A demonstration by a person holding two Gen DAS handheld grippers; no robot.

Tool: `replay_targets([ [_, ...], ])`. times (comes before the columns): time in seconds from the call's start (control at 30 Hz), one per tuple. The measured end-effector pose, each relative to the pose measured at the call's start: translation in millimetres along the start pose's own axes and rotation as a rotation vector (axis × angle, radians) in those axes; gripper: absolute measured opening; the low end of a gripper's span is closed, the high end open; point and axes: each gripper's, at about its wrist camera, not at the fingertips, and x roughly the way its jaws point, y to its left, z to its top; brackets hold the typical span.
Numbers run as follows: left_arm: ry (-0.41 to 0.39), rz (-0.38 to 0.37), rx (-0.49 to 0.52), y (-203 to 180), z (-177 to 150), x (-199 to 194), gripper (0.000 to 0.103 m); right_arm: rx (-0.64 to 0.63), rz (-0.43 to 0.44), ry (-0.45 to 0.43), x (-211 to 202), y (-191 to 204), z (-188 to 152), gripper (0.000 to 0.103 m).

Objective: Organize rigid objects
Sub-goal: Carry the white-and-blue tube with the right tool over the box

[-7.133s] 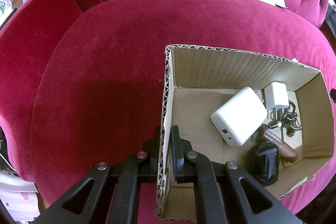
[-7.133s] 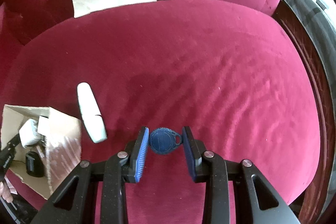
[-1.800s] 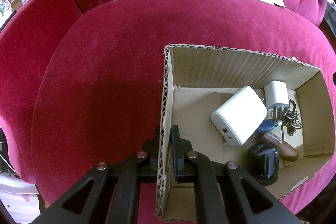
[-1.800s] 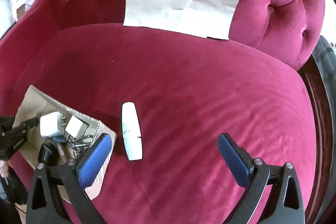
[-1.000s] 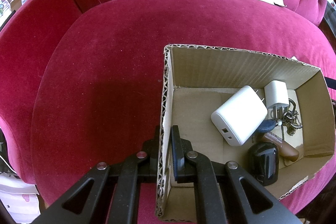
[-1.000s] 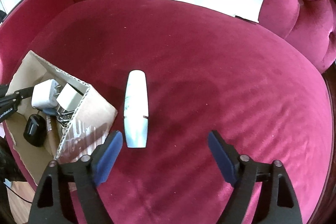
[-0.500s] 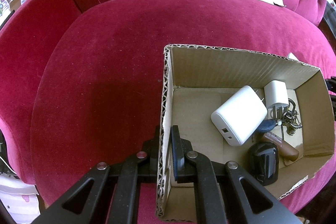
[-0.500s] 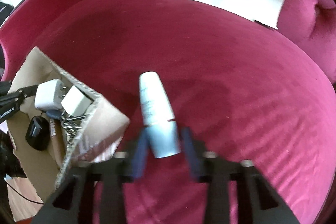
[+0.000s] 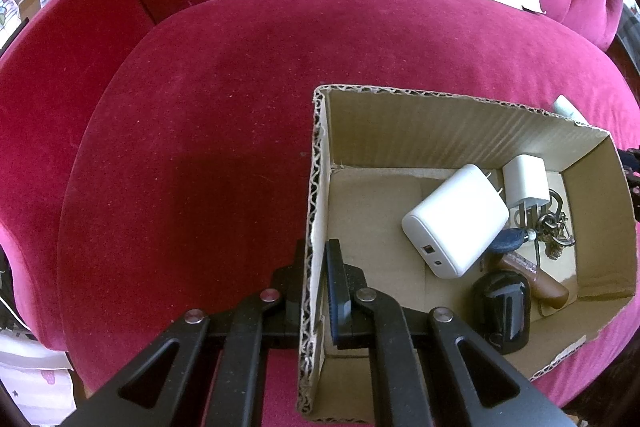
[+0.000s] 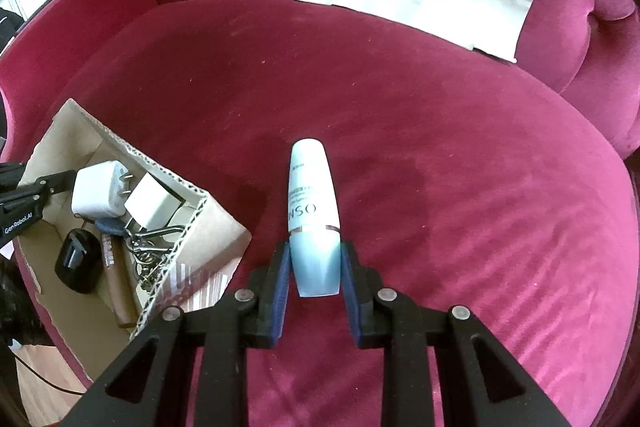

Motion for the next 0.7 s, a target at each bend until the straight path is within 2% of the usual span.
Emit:
replay_targets([
  [0.7, -0.003, 0.002, -0.005, 0, -1, -2, 0.008, 0.049, -0.082, -0.019, -34, 10, -4, 0.026],
])
